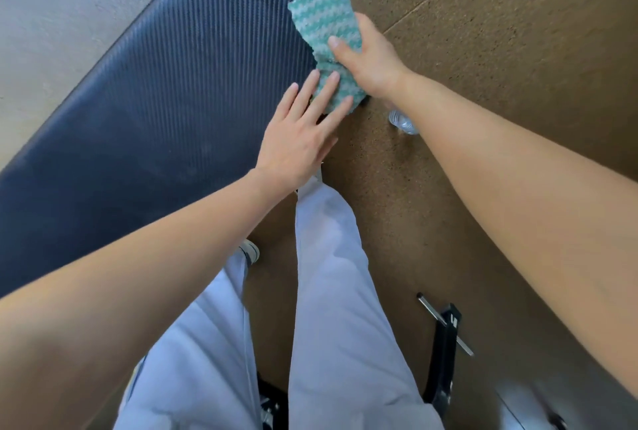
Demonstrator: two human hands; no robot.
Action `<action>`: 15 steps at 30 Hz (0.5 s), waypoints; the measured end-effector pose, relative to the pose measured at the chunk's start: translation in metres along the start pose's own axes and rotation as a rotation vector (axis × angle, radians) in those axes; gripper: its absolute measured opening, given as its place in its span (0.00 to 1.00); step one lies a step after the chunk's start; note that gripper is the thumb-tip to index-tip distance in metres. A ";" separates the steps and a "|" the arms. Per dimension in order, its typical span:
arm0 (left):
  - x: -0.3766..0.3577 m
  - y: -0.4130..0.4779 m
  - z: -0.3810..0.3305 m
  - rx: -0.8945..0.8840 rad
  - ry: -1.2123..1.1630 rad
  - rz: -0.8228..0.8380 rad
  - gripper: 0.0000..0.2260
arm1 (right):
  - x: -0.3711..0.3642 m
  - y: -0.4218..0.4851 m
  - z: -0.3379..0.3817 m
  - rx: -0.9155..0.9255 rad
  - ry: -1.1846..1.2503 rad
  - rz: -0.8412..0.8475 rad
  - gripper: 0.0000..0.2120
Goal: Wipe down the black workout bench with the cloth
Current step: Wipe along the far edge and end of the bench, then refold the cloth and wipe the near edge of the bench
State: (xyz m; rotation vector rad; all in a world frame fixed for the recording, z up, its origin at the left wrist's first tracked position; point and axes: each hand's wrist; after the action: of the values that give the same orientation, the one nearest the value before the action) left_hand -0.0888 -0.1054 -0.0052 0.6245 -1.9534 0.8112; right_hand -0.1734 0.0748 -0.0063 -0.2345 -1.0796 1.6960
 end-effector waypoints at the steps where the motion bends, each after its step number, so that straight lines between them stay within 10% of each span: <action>1: -0.003 -0.002 0.001 -0.006 0.023 0.017 0.27 | -0.003 -0.002 -0.002 -0.025 0.033 -0.011 0.21; 8: -0.004 -0.034 0.008 -0.011 0.097 0.093 0.35 | -0.054 -0.026 -0.014 -0.349 0.440 -0.225 0.32; 15: 0.001 -0.105 0.043 -0.002 0.142 0.138 0.33 | -0.121 -0.080 -0.005 -0.535 0.771 0.099 0.10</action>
State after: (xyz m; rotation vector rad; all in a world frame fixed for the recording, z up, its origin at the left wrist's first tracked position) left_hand -0.0398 -0.2067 0.0105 0.4224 -1.8821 0.9139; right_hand -0.0666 -0.0221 0.0094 -1.1911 -0.8984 1.1801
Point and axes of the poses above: each hand's wrist, its own y-axis towards the middle knuckle, its own x-axis out of the back of the hand, z = x × y, and after that the axes turned 8 degrees about -y, right-handed
